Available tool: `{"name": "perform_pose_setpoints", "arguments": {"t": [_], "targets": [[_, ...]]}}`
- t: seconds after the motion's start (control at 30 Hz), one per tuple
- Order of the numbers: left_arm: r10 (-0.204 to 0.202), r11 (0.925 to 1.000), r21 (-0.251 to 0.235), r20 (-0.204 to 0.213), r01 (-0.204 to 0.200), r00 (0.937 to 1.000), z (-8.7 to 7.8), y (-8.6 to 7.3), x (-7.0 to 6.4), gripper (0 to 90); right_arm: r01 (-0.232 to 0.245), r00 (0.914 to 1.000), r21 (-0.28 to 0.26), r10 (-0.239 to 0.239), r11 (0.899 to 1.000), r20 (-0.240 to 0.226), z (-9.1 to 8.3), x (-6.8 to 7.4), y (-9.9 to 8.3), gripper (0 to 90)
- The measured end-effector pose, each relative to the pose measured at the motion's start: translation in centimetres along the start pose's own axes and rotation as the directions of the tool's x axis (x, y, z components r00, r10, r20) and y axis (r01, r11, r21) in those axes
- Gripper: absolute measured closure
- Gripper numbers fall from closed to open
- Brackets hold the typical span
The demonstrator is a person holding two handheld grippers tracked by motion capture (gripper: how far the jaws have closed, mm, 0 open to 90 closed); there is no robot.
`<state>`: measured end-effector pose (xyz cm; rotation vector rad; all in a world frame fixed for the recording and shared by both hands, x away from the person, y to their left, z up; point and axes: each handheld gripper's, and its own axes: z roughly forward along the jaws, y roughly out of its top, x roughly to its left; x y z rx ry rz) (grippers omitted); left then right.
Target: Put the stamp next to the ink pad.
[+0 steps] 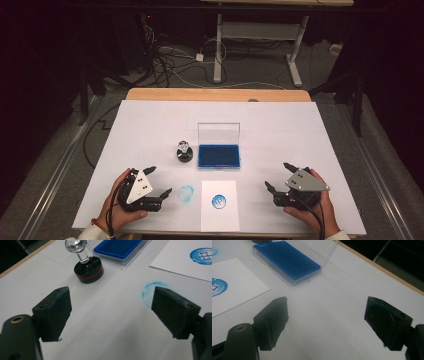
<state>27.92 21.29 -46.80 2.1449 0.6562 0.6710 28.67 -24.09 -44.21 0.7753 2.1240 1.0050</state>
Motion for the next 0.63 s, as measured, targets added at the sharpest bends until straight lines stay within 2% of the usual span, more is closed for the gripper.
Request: {"name": "perform_pose_setpoints", "arguments": {"t": [0.37, 0.63], "targets": [[-0.005, 1.0000, 0.003, -0.006, 0.005, 1.0000, -0.04, 0.06, -0.04, 16.1, 0.008, 0.9998, 0.010, -0.008, 1.000, -0.020, 0.41, -0.03, -0.14, 19.7], [-0.002, 1.0000, 0.008, 0.002, 0.002, 1.0000, 0.12, 0.13, 0.02, 16.1, 0.011, 0.9999, 0.013, -0.011, 1.000, -0.010, 0.27, 0.10, -0.16, 19.7]]}}
